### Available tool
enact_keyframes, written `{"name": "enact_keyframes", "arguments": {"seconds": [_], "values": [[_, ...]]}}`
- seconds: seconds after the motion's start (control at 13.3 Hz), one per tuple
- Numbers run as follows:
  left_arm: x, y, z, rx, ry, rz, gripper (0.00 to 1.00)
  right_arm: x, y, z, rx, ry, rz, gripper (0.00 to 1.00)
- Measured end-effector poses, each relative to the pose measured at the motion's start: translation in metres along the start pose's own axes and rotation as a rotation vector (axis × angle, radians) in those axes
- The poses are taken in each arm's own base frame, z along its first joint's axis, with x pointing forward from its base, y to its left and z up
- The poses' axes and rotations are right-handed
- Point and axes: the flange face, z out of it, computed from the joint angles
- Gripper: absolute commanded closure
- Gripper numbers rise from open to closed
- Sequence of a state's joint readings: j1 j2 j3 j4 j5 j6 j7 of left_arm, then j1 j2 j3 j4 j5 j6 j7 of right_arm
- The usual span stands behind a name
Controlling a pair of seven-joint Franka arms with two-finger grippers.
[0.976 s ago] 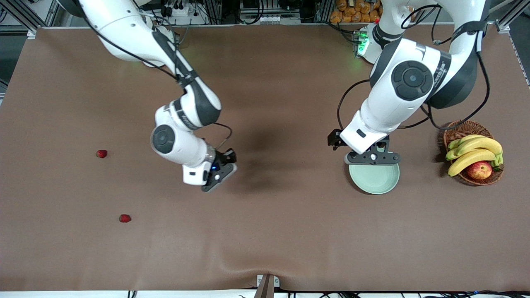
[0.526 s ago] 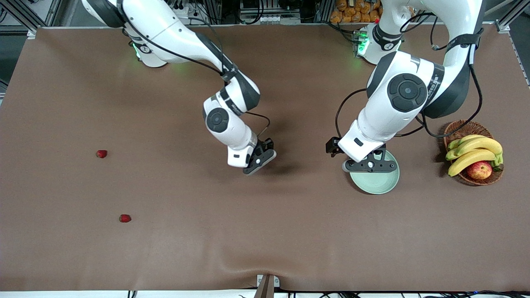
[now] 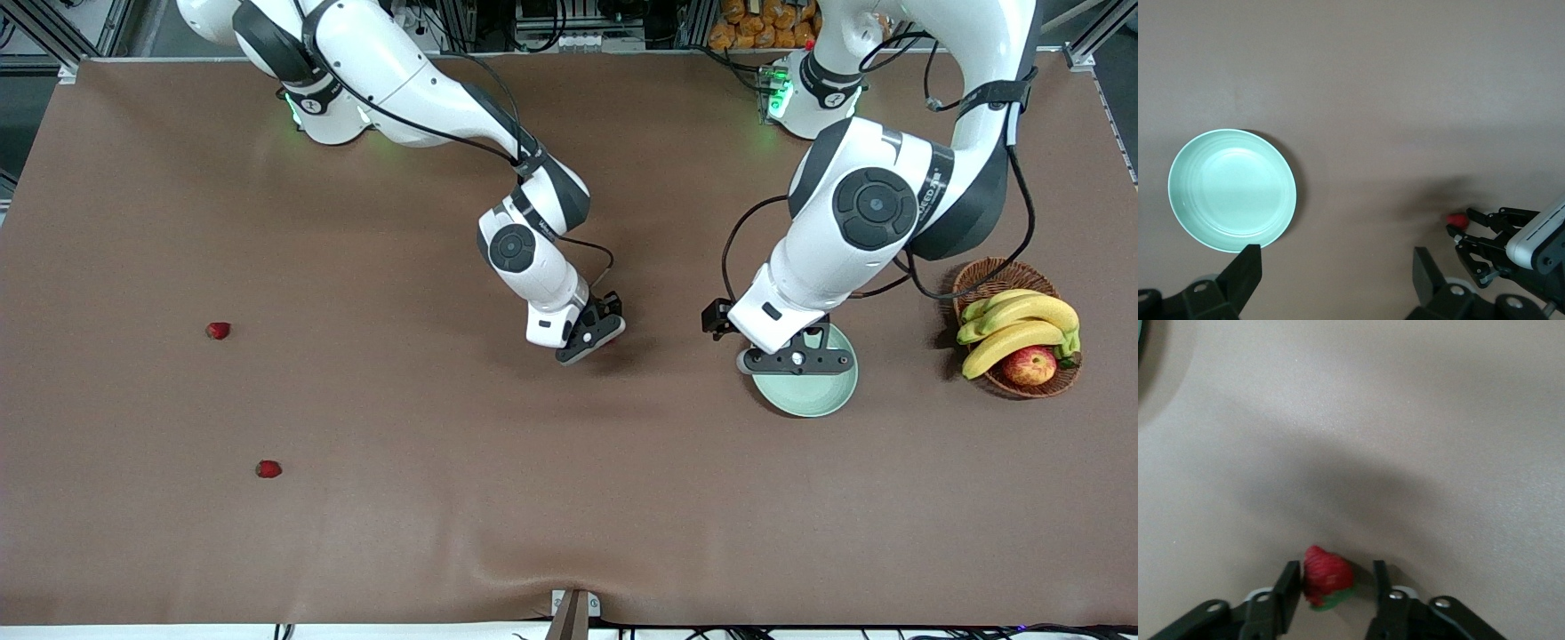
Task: Collect all strawberries into plate
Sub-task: 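Carry the strawberry to mid-table and release it with the right gripper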
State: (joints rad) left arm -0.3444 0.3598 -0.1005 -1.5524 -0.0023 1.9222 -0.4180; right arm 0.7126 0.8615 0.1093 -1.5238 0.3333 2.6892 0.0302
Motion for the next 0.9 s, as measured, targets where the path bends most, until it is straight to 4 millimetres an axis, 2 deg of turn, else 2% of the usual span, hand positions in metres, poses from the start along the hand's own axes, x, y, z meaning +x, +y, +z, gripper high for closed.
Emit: {"name": "enact_keyframes", "arguments": {"seconds": [0.15,0.3,0.45,0.53,0.68,0.83,0.9], "values": [[0.000,0.001,0.003,0.001,-0.005,-0.002,0.00,0.006,0.004,-0.004,-0.005,0.015,0.005,0.00],[0.000,0.001,0.005,0.002,-0.007,-0.005,0.00,0.016,0.012,-0.017,-0.010,0.032,0.018,0.00],[0.001,0.001,0.006,0.003,-0.008,-0.006,0.00,0.029,0.027,-0.046,-0.014,0.009,0.042,0.00],[0.001,0.001,0.006,0.003,-0.009,-0.007,0.00,0.037,0.038,-0.066,-0.015,-0.021,0.059,0.00],[0.000,0.002,0.008,0.004,-0.011,-0.007,0.00,0.051,0.073,-0.115,-0.019,-0.077,0.109,0.00],[-0.001,0.008,0.014,0.005,-0.015,-0.029,0.00,0.060,0.124,-0.165,-0.036,-0.123,0.173,0.00],[-0.002,0.014,0.020,0.007,-0.022,-0.045,0.00,0.061,0.150,-0.183,-0.055,-0.137,0.196,0.00]]}}
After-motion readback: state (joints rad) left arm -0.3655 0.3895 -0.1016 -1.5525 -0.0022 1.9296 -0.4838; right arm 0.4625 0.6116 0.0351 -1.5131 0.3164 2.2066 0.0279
